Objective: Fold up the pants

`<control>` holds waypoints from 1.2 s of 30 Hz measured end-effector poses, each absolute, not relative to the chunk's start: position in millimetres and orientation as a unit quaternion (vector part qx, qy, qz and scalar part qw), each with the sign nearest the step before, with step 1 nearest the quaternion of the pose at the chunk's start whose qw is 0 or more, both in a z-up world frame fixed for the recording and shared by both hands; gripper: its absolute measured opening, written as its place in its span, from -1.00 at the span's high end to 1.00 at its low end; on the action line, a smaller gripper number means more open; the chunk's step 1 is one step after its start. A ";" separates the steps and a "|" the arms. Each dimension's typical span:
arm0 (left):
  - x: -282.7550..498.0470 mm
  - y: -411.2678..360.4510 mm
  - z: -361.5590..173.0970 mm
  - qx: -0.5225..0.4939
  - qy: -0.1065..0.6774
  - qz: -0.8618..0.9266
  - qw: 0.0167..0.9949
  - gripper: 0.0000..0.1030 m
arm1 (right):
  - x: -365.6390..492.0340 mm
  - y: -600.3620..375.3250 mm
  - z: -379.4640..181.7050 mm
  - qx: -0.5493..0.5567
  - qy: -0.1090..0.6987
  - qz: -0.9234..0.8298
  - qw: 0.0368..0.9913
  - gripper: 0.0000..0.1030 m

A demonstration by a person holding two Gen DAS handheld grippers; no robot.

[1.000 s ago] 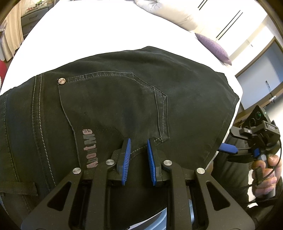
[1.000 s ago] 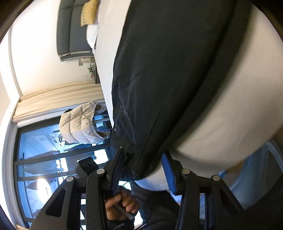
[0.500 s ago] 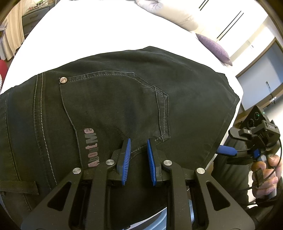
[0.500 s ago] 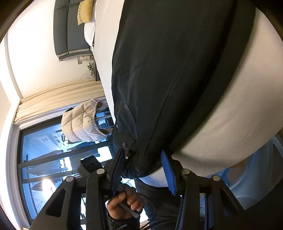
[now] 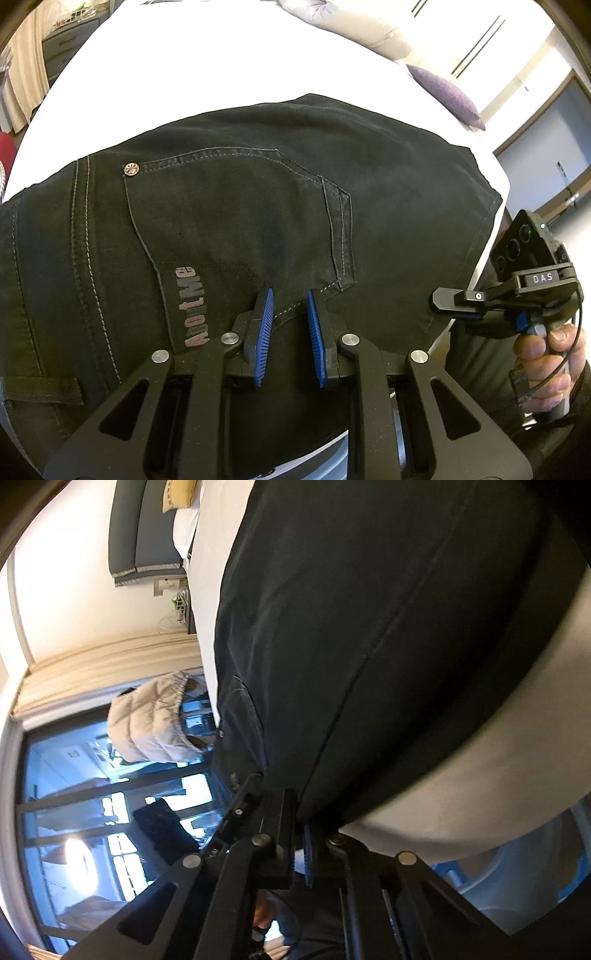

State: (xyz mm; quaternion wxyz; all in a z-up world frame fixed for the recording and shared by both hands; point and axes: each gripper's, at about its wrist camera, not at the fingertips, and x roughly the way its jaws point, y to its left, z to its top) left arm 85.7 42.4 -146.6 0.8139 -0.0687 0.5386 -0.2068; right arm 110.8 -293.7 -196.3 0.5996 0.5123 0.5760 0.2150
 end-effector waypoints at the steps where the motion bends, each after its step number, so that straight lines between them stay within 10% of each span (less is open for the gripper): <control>1: 84.8 41.6 -145.8 -0.062 0.539 -0.207 0.814 0.64 | 109.0 -294.6 -196.7 0.511 0.577 0.213 0.601 0.93; 15: 77.6 51.9 -148.9 -0.067 0.535 -0.211 0.815 0.64 | 114.8 -371.4 -203.1 0.613 0.468 0.165 0.615 0.54; 19: 77.7 51.8 -149.1 -0.066 0.535 -0.211 0.815 0.64 | 115.8 -403.4 -204.5 0.616 0.454 0.130 0.631 0.93; 36: 80.6 52.2 -147.8 -0.062 0.539 -0.213 0.813 0.64 | 106.7 -449.0 -207.8 0.631 0.421 0.096 0.644 0.98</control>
